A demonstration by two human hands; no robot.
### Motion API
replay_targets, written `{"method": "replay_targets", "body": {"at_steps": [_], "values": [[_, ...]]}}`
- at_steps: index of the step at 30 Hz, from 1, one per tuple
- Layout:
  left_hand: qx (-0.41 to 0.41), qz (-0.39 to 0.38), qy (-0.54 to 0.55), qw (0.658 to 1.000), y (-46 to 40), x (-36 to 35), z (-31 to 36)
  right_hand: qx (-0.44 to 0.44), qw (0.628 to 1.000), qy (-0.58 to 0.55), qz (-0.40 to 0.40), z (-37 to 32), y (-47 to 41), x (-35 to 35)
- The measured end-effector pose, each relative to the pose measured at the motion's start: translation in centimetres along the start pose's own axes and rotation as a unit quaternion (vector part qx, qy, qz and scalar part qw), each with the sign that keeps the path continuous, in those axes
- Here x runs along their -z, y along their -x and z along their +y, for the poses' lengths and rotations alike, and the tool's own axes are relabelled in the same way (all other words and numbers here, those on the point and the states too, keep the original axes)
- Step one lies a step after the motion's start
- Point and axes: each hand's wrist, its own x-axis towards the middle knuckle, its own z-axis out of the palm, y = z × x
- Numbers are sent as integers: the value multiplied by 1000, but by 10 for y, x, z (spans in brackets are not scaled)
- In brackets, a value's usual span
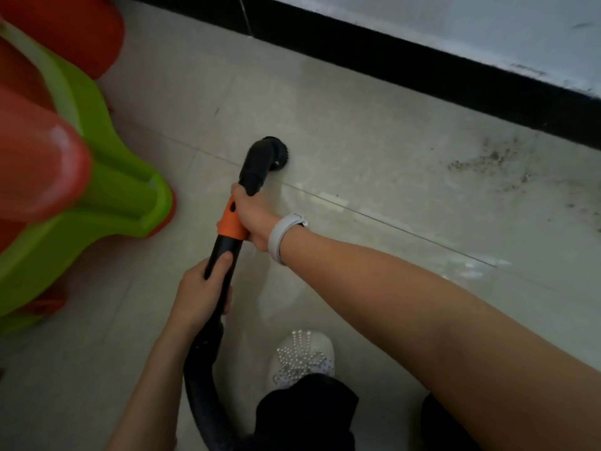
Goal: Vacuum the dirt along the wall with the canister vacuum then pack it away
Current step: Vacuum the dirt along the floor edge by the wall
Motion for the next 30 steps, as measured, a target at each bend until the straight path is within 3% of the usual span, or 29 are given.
{"method": "replay_targets", "body": {"at_steps": [7,12,18,26,30], "values": [[39,-23,47,998,11,-7,-19,0,999,40,-1,16,11,11],[9,-114,31,993,11,-38,-1,25,993,-17,113,20,20,62],[-8,-207,-2,978,17,-50,8,15,977,-87,194,37,39,97],[-27,-111,-9,993,23,-16,-2,46,992,-51,106,29,43,45],[-6,-125,21,992,19,-18,6,12,997,-44,67,28,43,44]]}}
